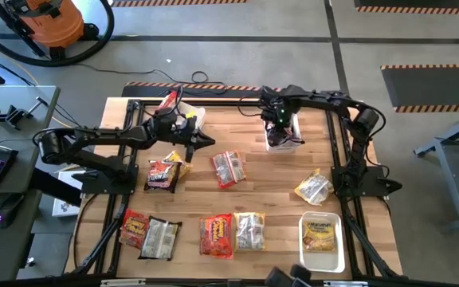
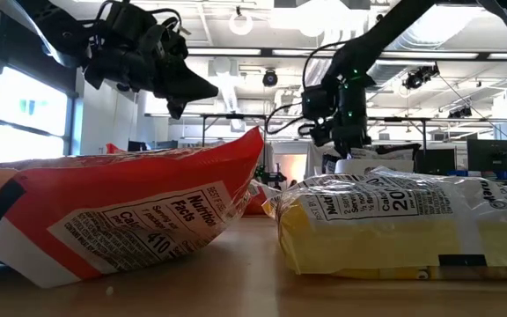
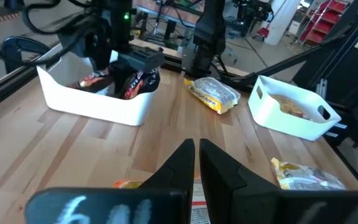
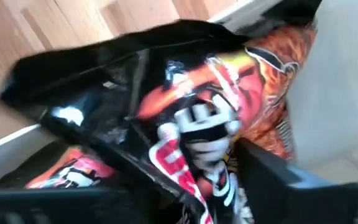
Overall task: Sort Maruchan noodles
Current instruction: Put the black noodle pack into the top right white bin
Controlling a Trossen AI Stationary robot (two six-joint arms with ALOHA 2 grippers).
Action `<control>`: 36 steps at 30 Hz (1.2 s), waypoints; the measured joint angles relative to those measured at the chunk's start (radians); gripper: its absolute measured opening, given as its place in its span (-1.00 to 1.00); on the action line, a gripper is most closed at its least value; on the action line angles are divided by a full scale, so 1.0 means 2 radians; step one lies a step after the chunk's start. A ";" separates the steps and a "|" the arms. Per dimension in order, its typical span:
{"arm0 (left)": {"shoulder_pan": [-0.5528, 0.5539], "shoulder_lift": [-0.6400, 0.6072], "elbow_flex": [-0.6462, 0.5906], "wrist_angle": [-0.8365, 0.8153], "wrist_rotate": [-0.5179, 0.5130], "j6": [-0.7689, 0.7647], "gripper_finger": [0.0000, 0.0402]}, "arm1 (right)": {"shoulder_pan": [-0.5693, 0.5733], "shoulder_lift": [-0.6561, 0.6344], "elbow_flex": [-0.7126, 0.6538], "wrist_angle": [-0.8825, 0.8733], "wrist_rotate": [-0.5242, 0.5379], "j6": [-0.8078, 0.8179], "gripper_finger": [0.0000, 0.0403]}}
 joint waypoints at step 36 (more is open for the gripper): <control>-0.022 0.000 0.000 -0.001 -0.020 0.005 -0.93 | 0.017 0.004 0.132 -0.202 0.021 -0.238 -1.00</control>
